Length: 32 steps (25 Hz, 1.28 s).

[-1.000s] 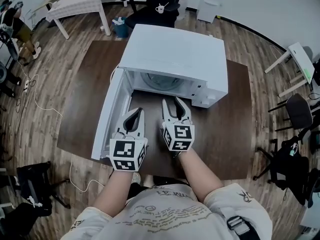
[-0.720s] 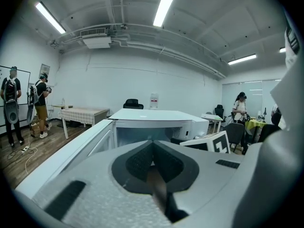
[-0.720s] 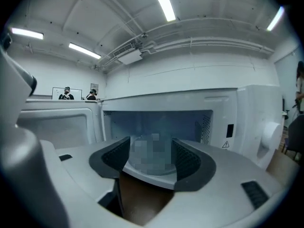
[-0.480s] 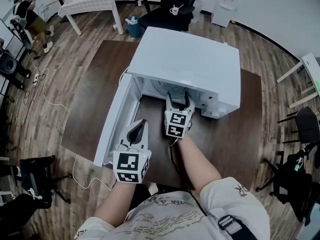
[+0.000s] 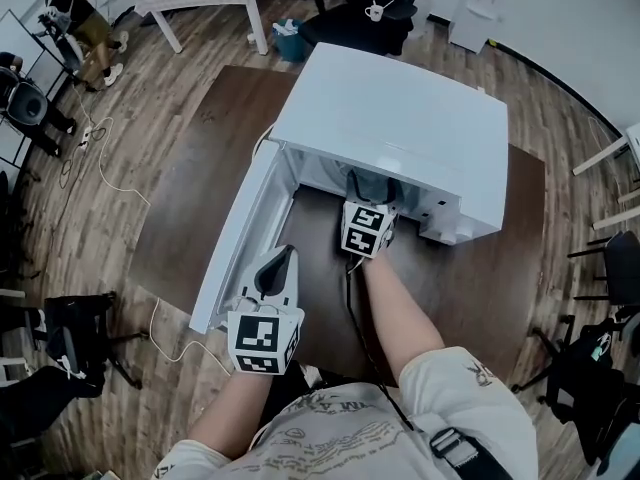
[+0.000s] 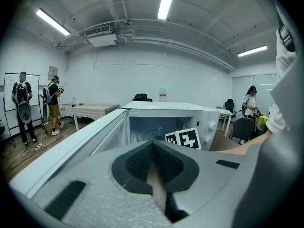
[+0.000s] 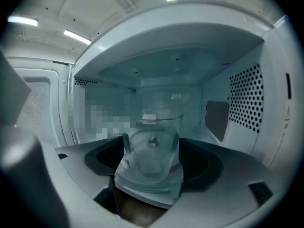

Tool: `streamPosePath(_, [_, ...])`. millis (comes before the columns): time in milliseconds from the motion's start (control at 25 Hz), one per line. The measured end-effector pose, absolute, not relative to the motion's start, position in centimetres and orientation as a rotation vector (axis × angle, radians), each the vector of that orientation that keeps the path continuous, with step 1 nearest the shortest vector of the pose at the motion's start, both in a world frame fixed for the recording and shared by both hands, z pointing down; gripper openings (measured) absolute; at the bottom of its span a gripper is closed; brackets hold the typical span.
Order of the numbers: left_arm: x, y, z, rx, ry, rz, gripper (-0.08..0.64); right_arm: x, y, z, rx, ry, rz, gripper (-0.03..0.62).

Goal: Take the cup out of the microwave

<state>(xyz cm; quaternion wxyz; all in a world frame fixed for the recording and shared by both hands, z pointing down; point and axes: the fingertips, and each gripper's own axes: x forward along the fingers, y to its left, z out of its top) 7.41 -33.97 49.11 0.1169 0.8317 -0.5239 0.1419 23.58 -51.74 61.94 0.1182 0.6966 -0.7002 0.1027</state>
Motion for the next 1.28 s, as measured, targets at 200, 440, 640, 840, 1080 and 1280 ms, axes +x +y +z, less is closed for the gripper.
streamPosePath(200, [6.7, -33.8, 49.3, 2.419, -1.583, 0.407, 0.008, 23.5, -53.0, 62.5, 2.045, -2.050, 0.326, 0.343])
streamPosePath(440, [6.9, -33.5, 49.0, 2.432, -1.592, 0.407, 0.008, 23.7, -53.4, 62.8, 2.053, -2.036, 0.315, 0.344])
streamPosePath(640, [7.0, -33.4, 48.9, 2.436, -1.602, 0.405, 0.008, 23.6, -53.5, 62.6, 2.004, -2.006, 0.243, 0.343])
streamPosePath(840, [7.1, -33.1, 49.0, 2.437, -1.604, 0.404, 0.008, 23.4, -53.5, 62.8, 1.949, -2.017, 0.272, 0.342])
streamPosePath(1080, [6.4, -32.6, 48.9, 2.432, -1.626, 0.403, 0.008, 23.3, -52.6, 62.5, 1.969, -2.067, 0.329, 0.344])
streamPosePath(1280, [6.3, -32.4, 48.4, 2.437, -1.626, 0.388, 0.008, 22.5, -51.2, 60.4, 1.991, -2.123, 0.323, 0.344])
